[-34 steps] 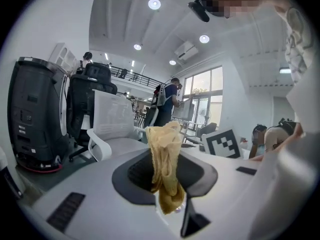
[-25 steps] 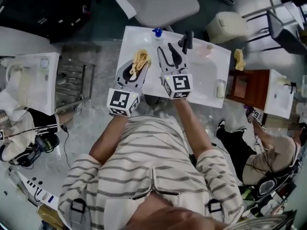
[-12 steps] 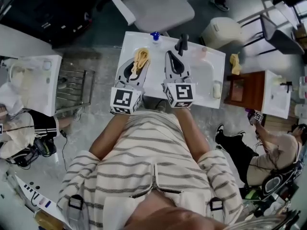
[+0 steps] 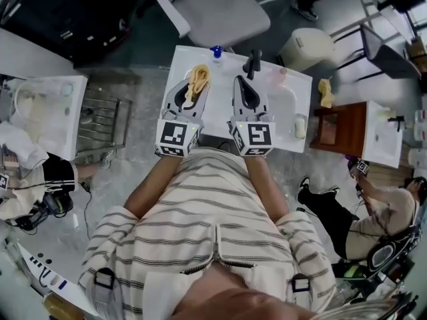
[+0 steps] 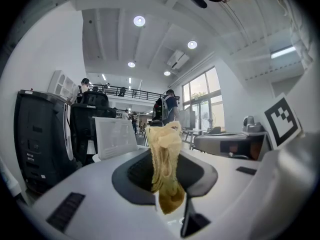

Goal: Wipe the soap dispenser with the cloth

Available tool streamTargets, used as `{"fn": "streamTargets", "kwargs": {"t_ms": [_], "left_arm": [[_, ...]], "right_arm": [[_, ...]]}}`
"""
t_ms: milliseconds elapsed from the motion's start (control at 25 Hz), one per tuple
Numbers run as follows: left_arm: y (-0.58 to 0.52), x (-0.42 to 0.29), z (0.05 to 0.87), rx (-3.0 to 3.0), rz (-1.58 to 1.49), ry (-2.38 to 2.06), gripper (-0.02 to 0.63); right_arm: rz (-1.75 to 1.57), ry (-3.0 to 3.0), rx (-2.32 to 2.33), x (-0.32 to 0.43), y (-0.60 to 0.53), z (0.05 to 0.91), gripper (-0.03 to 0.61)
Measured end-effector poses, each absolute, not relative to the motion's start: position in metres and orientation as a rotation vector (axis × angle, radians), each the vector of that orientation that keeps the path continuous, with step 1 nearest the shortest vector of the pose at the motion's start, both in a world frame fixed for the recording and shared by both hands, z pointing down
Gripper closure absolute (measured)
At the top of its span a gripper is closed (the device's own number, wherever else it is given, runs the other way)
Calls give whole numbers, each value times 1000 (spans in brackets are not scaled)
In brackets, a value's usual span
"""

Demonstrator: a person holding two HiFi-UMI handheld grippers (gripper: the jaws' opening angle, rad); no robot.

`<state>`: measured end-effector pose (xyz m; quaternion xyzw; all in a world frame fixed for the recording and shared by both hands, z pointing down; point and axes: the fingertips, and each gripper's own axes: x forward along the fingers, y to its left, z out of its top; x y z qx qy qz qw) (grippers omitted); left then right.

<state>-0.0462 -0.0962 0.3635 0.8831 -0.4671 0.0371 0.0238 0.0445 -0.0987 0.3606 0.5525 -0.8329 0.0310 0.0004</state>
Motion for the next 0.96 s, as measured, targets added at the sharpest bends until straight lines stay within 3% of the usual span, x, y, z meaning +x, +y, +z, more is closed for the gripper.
{"fn": "streamTargets", "kwargs": {"t_ms": [960], "left_arm": [[-99, -48, 368, 2716, 104, -1475, 517]], "right_arm": [[106, -2605, 1728, 47, -96, 366, 591]]}}
